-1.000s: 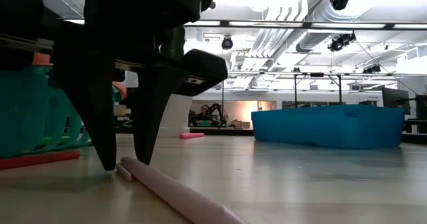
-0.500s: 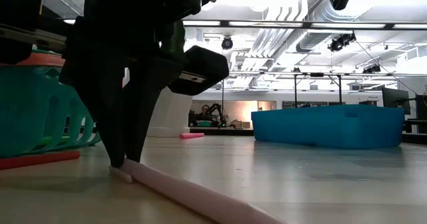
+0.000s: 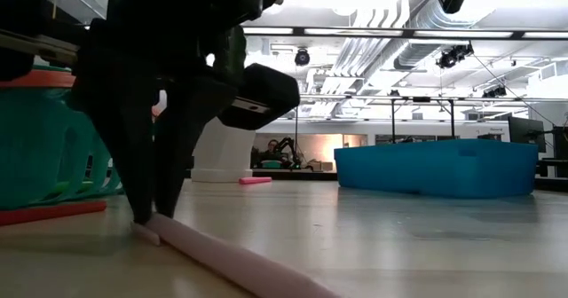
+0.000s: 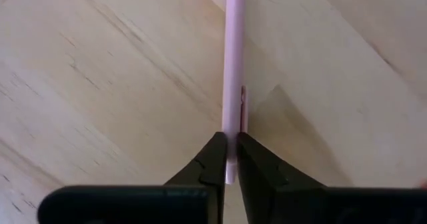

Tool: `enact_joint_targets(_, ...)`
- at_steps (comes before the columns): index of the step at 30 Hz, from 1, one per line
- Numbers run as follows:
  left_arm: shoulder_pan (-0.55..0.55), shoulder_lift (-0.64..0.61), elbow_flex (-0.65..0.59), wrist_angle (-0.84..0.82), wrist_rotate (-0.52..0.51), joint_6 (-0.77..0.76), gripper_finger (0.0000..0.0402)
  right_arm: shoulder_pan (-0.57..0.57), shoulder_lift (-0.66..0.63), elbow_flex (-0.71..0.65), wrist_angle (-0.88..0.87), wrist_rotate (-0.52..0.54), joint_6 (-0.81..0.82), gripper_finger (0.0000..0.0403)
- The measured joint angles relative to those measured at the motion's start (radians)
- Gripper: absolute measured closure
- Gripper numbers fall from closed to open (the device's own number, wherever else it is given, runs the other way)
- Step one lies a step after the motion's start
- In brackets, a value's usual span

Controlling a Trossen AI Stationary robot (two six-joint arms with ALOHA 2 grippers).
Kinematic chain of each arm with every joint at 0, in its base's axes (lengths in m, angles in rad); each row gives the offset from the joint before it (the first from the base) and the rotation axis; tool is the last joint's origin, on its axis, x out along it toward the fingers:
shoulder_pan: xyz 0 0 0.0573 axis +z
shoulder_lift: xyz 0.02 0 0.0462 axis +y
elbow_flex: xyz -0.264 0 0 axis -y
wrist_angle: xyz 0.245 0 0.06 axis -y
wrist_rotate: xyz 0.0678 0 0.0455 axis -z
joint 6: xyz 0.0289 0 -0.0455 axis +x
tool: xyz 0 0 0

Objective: Sort pens & pencils
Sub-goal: Put the light pink pen into the green basket

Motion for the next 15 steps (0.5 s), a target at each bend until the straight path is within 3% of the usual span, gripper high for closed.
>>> enact_joint_targets(15,0.010,-0.003,0.002,-0.136,-0.078,-0.021,0.0350,0.000,0.000,0.000,-0.001,0.000,0.000,0.0293)
